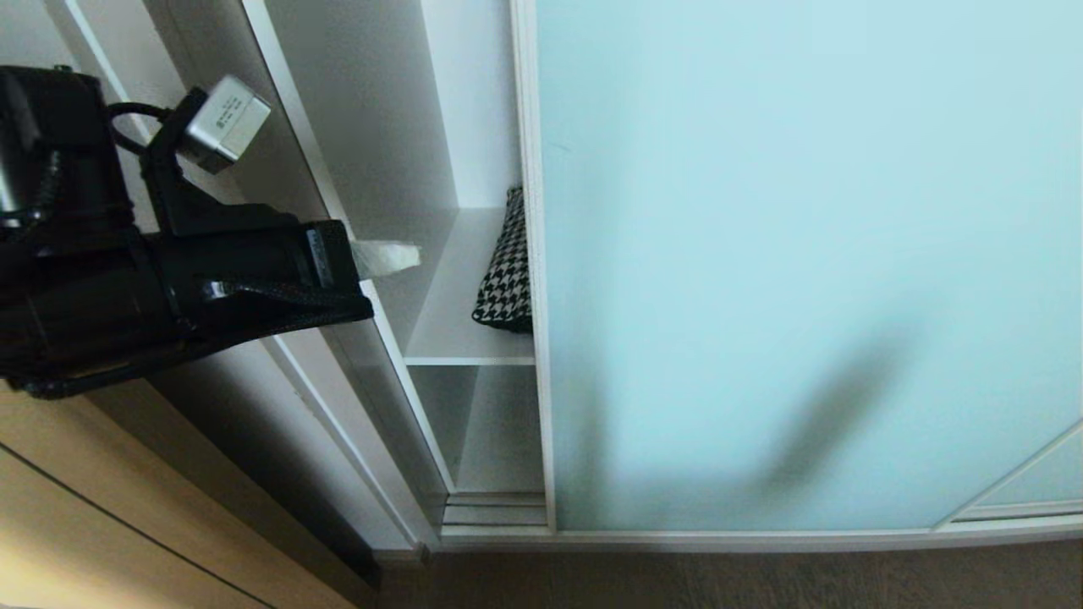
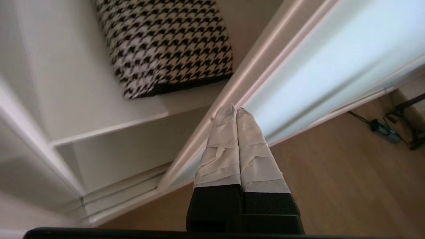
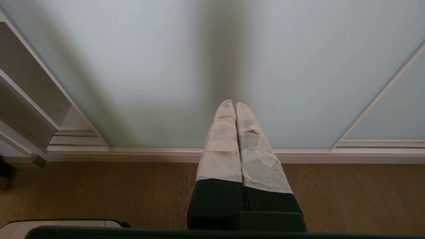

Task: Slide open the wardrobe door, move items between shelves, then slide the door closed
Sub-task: Open the door

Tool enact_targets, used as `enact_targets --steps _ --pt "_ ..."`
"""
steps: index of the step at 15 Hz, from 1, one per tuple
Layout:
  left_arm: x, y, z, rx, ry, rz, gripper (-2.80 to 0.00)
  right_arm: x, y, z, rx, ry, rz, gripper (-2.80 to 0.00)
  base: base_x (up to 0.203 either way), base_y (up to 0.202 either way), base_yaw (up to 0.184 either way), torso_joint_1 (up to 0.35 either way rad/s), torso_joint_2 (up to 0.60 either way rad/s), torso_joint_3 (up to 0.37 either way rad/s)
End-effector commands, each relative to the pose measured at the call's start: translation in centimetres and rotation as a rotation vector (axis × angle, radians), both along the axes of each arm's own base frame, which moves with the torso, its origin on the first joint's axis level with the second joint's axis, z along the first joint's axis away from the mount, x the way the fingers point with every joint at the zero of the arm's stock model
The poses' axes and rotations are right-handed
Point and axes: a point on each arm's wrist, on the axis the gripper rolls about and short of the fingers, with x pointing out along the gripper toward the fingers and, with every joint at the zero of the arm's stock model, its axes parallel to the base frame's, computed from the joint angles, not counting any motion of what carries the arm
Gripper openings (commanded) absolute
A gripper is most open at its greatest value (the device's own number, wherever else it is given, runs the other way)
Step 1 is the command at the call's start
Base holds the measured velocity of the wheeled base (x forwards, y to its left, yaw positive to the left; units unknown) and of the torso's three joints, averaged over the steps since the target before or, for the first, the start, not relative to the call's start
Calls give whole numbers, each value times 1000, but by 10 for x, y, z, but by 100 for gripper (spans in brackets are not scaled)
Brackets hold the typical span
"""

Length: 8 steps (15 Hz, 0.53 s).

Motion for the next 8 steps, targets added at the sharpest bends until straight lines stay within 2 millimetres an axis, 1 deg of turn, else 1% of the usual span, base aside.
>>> enact_targets --steps 1,3,5,6,8 --pt "20 -10 -9 10 24 -7 -280 0 0 0 0 1 1 -280 0 0 0 0 0 0" --pt "36 -25 -9 18 13 -3 -280 0 0 0 0 1 0 -280 0 0 0 0 0 0" --pt "51 -42 -16 56 7 6 -280 0 0 0 0 1 0 -280 0 0 0 0 0 0" --pt "57 -54 -18 71 2 -1 -280 0 0 0 0 1 0 -280 0 0 0 0 0 0" --pt "63 -80 -21 78 -17 -15 -280 0 0 0 0 1 0 -280 0 0 0 0 0 0"
